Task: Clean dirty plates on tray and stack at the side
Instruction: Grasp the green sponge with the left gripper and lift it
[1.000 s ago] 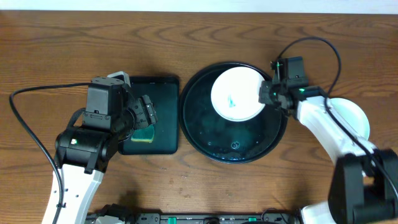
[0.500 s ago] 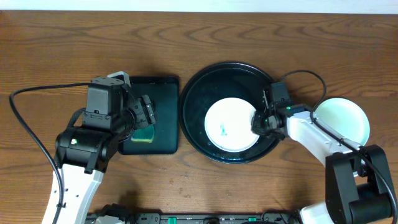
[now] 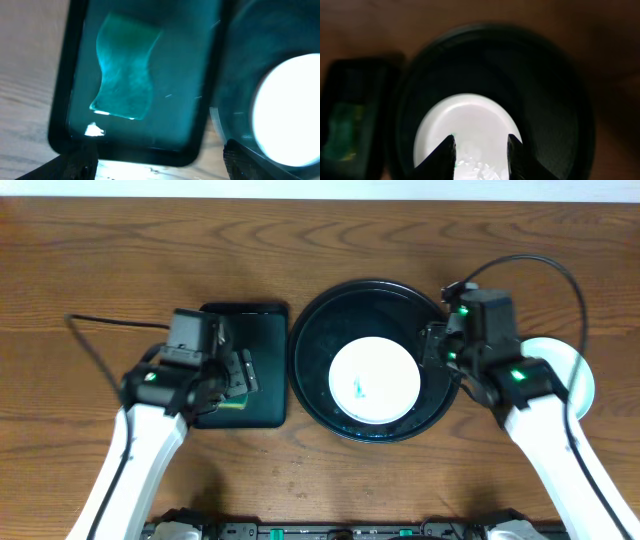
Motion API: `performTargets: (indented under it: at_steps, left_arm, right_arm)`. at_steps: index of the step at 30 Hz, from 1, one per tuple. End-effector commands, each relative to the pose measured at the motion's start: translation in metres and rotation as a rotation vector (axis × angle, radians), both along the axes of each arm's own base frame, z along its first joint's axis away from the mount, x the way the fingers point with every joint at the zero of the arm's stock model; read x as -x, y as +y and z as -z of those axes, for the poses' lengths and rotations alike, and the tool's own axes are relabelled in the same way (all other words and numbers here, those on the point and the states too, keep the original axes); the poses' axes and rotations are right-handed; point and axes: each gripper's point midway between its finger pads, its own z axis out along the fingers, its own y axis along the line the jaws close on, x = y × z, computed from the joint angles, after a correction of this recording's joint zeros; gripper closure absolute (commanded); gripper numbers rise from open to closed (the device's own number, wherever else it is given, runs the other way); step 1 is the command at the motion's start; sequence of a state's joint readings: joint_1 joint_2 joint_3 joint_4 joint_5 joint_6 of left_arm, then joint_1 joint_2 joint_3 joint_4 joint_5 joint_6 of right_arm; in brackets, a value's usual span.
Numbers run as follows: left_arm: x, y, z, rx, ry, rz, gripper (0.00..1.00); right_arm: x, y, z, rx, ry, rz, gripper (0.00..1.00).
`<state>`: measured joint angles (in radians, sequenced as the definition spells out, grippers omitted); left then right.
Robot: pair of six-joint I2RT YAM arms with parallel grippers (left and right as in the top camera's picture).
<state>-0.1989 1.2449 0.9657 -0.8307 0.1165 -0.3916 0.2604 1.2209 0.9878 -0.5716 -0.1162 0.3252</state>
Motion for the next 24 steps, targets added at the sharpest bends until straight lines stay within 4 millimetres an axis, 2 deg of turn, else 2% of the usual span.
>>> performTargets:
  at_steps: [1,3,7,10,12,15,19,20,24]
  left_arm:
    - [0.001,0.012,0.041,-0.082,0.097,-0.015,0.23]
    - [-0.01,0.02,0.057,-0.143,0.111,-0.033,0.3]
    - [-0.035,0.03,0.081,-0.223,0.087,-0.06,0.3]
    - [-0.046,0.032,0.099,-0.251,0.09,-0.059,0.32]
    - [-0.049,0.033,0.11,-0.258,0.104,-0.057,0.39]
    - [-0.049,0.033,0.122,-0.262,0.126,-0.055,0.58]
    - [-0.049,0.03,0.124,-0.246,0.133,-0.05,0.81]
    - [-0.048,0.028,0.123,-0.233,0.135,-0.046,0.92]
    - [-0.047,0.023,0.105,-0.204,0.128,-0.039,0.93]
  right_arm:
    - [0.011,-0.003,-0.009,0.039,-0.024,-0.044,0.69]
    - [0.02,-0.005,-0.006,0.046,0.004,-0.045,0.69]
    - [0.034,-0.009,0.014,0.07,0.103,-0.047,0.69]
    - [0.038,-0.01,0.025,0.082,0.156,-0.048,0.69]
    - [0.04,-0.01,0.031,0.086,0.183,-0.045,0.69]
    - [0.042,-0.011,0.037,0.093,0.209,-0.046,0.69]
    - [0.043,-0.012,0.042,0.1,0.227,-0.044,0.68]
    - [0.043,-0.013,0.042,0.106,0.226,-0.04,0.68]
    - [0.039,-0.024,0.043,0.146,0.218,0.014,0.68]
